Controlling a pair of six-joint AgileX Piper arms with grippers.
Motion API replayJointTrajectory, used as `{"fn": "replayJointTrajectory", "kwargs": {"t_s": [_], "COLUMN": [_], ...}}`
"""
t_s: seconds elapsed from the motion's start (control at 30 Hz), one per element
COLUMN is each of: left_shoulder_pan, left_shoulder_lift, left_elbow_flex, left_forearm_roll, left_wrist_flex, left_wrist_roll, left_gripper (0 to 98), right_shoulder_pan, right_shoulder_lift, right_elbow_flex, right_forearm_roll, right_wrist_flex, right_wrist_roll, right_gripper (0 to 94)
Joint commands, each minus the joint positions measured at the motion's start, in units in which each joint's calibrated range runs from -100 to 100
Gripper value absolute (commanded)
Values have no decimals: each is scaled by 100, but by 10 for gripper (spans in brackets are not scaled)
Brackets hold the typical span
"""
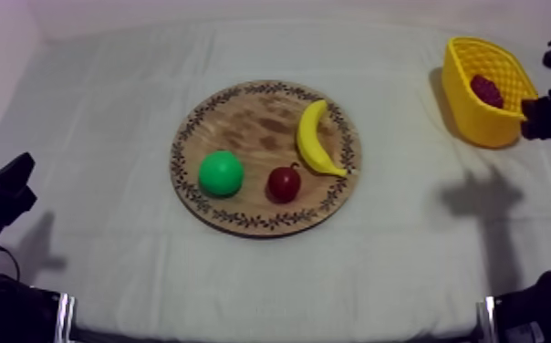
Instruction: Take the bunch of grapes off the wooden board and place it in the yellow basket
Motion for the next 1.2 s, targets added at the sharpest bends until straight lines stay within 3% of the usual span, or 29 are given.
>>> {"fn": "replayJointTrajectory", "kwargs": {"t_s": [0.0, 0.37, 0.57, 0.9, 1.17], "left_shoulder_pan": [-3, -3, -3, -3, -3], "left_shoulder_lift": [0, 0, 0, 0, 0], "left_elbow_flex": [-3, -3, -3, -3, -3], "left_forearm_roll": [2, 2, 2, 2, 2], "left_wrist_flex": [1, 1, 1, 1, 1], "left_wrist_roll": [-1, -1, -1, -1, 0], "left_gripper": [1, 1, 1, 1, 1], "right_shoulder_pan": [-24, -283, -412, -618, -645], "right_shoulder_lift": [-600, -2458, -3456, -4743, -4859], "right_elbow_flex": [326, 1535, 2213, 2505, 2513], "right_forearm_roll": [-6, 429, 611, 484, 361], "right_wrist_flex": [-7, 23, 186, 1150, 1563], "right_wrist_roll": [-2, -719, -1095, -1239, -1408], "right_gripper": [396, 330, 246, 37, 13]}}
